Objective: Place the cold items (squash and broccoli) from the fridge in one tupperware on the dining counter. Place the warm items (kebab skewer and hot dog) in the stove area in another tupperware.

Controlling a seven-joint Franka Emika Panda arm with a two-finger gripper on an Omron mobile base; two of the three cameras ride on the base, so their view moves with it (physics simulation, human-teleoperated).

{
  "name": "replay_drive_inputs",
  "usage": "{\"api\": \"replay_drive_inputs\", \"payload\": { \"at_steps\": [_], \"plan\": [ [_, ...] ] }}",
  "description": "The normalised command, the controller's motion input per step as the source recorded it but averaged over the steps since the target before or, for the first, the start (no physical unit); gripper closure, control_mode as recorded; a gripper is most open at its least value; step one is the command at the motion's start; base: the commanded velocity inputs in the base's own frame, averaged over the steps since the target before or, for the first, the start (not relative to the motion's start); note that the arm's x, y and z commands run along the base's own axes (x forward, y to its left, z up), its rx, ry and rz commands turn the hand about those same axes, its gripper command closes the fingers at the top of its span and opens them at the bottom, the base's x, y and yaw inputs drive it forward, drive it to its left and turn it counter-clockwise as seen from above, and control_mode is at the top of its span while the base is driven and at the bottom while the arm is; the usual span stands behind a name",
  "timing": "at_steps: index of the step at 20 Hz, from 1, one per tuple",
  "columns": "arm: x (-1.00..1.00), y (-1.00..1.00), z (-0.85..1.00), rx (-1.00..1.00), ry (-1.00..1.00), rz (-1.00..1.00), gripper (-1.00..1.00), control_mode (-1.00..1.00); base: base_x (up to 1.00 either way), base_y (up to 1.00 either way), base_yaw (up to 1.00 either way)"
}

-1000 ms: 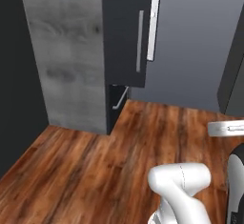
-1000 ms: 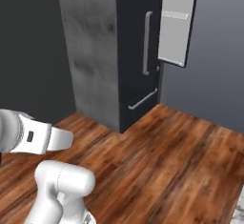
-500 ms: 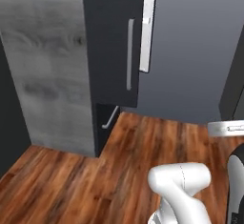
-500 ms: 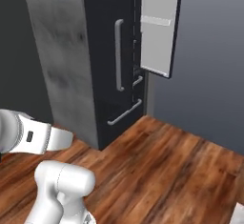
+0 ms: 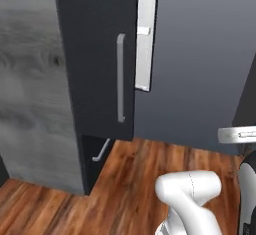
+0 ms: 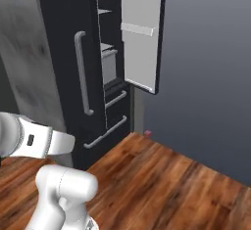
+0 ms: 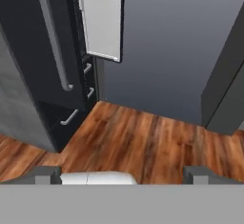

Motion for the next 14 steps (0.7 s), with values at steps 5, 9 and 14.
{"api": "replay_drive_inputs", "payload": {
  "at_steps": [5,9,14],
  "plan": [
    [0.00,0.00,0.00,0.00,0.00,0.00,-1.00,1.00,1.00,-0.68,0.04],
    [0.00,0.00,0.00,0.00,0.00,0.00,-1.00,1.00,0.99,-0.63,0.13],
    [0.00,0.00,0.00,0.00,0.00,0.00,-1.00,1.00,0.91,-0.61,0.27]
  ]
}}
